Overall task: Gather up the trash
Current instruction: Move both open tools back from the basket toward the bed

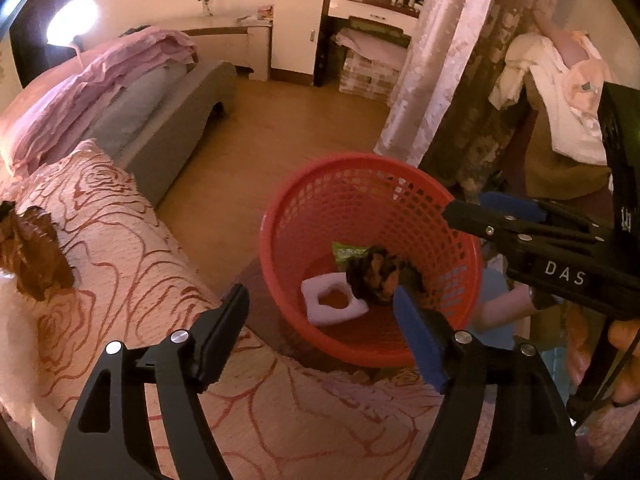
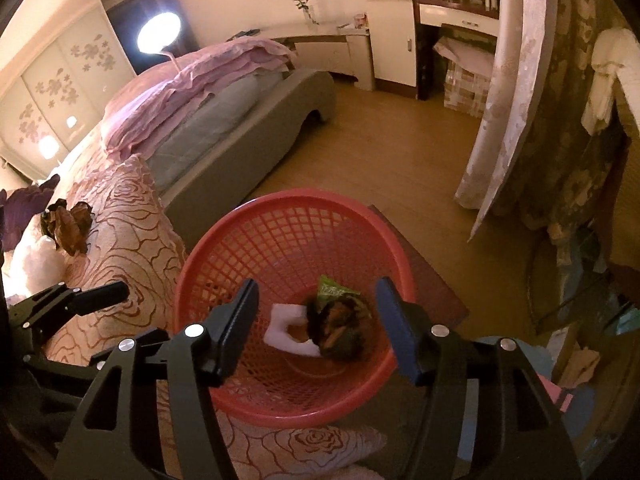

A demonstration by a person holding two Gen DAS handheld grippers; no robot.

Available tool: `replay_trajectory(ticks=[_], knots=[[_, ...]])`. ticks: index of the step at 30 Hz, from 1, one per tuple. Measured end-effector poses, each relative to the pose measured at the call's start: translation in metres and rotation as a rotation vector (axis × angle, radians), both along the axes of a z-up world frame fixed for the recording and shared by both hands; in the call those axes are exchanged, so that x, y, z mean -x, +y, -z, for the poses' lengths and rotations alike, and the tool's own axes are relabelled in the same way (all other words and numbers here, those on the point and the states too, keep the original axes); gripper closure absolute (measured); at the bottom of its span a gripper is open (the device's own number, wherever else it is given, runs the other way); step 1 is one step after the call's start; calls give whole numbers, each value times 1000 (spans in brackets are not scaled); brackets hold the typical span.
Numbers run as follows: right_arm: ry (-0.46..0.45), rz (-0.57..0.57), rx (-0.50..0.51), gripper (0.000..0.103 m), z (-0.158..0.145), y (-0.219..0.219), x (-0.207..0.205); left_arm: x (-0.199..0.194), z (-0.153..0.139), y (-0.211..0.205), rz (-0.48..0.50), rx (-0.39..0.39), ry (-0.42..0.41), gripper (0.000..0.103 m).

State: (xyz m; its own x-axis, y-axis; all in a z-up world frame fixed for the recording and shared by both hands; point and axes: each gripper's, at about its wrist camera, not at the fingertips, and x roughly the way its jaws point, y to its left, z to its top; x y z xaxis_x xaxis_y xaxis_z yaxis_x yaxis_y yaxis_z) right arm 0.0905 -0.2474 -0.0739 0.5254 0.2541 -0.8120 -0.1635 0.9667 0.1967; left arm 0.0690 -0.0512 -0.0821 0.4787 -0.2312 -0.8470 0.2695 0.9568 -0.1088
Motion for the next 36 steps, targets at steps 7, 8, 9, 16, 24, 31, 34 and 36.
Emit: replay_trajectory(ticks=[7, 8, 9, 16, 24, 31, 34, 36], knots=[[-29, -7, 16, 44, -8, 6, 9, 14, -10, 18, -51, 13, -30, 31], [-33, -9, 18, 44, -9, 7, 10, 16, -12, 21, -59, 15, -34, 31], [-37, -13, 20, 44, -10, 9, 12, 18, -13, 23, -68, 16, -39, 31], [-49, -53, 22, 44, -15, 26, 22, 29, -20, 38, -111, 19, -63, 31], [-61, -114, 16, 41, -23, 47, 30, 50, -37, 62, -182, 21, -105, 31], [-66, -203, 2, 41, -28, 82, 39, 79, -64, 105, -293, 7, -170, 31], [-67, -242, -2, 41, -30, 97, 44, 94, -73, 126, -355, -2, -191, 30], [-66, -270, -6, 41, -31, 108, 47, 104, -77, 141, -394, -8, -202, 29]])
